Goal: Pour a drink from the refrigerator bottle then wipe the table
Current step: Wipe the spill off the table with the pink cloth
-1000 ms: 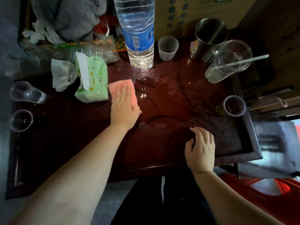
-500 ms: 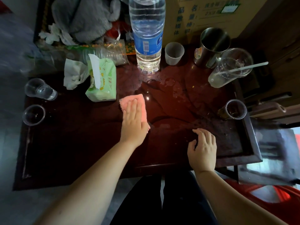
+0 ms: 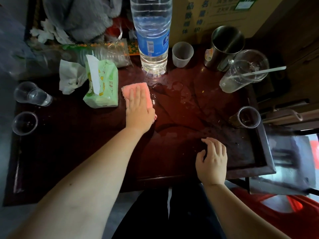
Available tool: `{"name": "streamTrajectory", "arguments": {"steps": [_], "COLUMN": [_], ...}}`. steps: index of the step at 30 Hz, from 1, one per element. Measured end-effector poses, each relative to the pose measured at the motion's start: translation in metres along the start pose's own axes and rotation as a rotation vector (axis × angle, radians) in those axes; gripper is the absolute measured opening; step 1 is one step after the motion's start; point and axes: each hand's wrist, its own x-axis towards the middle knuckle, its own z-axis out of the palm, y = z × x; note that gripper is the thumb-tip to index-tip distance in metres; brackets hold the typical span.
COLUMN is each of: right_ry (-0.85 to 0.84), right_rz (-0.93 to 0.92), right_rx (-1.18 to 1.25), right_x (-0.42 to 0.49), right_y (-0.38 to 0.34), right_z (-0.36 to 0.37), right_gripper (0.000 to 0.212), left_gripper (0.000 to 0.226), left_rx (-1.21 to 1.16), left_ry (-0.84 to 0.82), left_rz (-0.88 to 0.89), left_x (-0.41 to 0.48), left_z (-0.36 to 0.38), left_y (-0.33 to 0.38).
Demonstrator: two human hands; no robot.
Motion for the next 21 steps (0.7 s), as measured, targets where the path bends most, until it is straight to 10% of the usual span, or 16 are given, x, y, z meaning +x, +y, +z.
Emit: {"name": "streamTrajectory", "arguments": {"steps": [21], "right_ry": [-0.012], "right_rz": [0.006], "right_rx": [0.009], "right_x": [0.001], "right_y": [0.005], "right_z": [0.003], "right_gripper": [0.033], "left_gripper": [0.064], "left_rx": [-0.086], "left_ry": [-0.118], "left_rz": [0.538], "left_x": [0.052], "left_z": [-0.028], "left_y": [-0.006]}}
